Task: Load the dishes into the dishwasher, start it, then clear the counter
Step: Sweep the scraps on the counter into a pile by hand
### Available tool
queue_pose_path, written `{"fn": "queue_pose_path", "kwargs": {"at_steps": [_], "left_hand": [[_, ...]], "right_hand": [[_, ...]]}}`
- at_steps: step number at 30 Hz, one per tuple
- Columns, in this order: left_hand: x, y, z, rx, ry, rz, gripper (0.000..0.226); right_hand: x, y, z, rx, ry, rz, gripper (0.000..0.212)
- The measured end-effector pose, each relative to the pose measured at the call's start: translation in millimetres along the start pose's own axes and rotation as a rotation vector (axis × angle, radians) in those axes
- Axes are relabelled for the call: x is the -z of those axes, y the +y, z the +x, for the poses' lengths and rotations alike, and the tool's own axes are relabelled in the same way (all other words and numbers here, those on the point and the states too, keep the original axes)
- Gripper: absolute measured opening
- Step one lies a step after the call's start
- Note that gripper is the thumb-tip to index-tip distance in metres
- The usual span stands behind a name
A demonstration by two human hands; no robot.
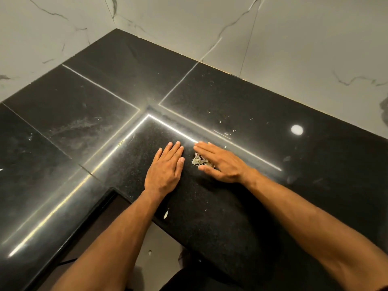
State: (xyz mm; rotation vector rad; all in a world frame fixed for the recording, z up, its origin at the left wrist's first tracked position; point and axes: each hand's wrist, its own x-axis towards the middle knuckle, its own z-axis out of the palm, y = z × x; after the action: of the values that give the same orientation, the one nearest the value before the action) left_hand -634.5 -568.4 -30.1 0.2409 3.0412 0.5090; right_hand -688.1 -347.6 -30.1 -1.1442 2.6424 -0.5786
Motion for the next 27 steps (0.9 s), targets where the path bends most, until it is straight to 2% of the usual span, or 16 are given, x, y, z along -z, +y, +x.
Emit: {"fn": "queue_pose_path", "kwargs": {"at_steps": [3,5,7,9,11,15,19,21,23,25,27], "left_hand": [[1.0,0.4,-0.8,0.003,-0.008,-0.007,0.072],[0.7,0.1,0.0,0.003,-0.005,-0.007,0.073],[0.1,0.3,0.1,0.005,0.002,0.0,0.073],[-0.6,0.3,0.1,0.009,0.005,0.004,0.073],[-1.6,0.2,0.3,0.009,0.008,0.01,0.072],[-2.4,-0.4,1.5,0.007,0.018,0.019,0.069],[-2.3,-0.6,1.4,0.009,0.011,0.023,0.069],[-2.4,-0.6,1.0,0.014,0.015,0.016,0.068],[-2.7,-1.0,0.8,0.01,0.014,0.01,0.067],[-2.9,-1.1,0.7,0.009,0.019,0.015,0.066],[-2.3,-1.4,2.0,0.012,0.025,0.014,0.066]], "right_hand": [[20.0,19.3,9.1,-0.135,0.078,-0.034,0.09],[33.8,43.7,14.2,-0.322,0.132,-0.109,0.088],[42.1,66.3,15.7,-0.541,0.11,-0.167,0.083],[42.4,75.6,17.3,-0.655,0.066,-0.211,0.086],[36.3,69.2,24.2,-0.628,0.035,-0.25,0.088],[18.2,27.2,43.2,-0.344,-0.049,-0.283,0.088],[15.4,13.0,41.3,-0.075,-0.091,-0.117,0.074],[25.9,26.4,41.0,-0.118,-0.015,-0.054,0.073],[38.9,47.4,45.1,-0.298,0.06,-0.083,0.076],[50.2,65.6,53.6,-0.453,0.055,-0.087,0.078],[52.2,71.3,63.6,-0.48,0.007,-0.097,0.081]]}}
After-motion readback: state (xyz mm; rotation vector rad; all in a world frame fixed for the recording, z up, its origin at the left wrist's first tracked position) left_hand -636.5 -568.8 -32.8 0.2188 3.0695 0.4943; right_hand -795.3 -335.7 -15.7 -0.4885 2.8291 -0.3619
